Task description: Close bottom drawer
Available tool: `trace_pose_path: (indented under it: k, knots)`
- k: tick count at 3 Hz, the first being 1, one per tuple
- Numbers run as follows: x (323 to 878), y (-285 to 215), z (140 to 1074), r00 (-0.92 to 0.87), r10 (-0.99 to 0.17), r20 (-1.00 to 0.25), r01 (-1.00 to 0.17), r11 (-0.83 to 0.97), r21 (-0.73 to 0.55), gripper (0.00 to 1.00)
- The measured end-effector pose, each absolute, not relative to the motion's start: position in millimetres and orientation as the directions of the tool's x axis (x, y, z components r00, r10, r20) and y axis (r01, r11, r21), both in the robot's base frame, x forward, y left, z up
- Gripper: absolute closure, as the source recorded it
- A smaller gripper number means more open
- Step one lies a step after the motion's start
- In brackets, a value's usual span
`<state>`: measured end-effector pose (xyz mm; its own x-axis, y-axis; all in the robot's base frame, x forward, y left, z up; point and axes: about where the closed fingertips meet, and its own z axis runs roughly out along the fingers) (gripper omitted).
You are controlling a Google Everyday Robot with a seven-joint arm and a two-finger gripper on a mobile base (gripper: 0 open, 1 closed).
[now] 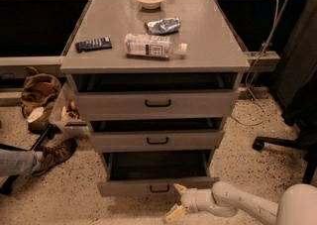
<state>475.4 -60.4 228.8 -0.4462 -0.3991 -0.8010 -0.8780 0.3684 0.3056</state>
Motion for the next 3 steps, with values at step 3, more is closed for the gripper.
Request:
trace_pose_path:
  k: [3]
  knots:
    - [541,-54,223,-0.437,-0.279,-0.855,-0.876,0.347,0.335,0.0]
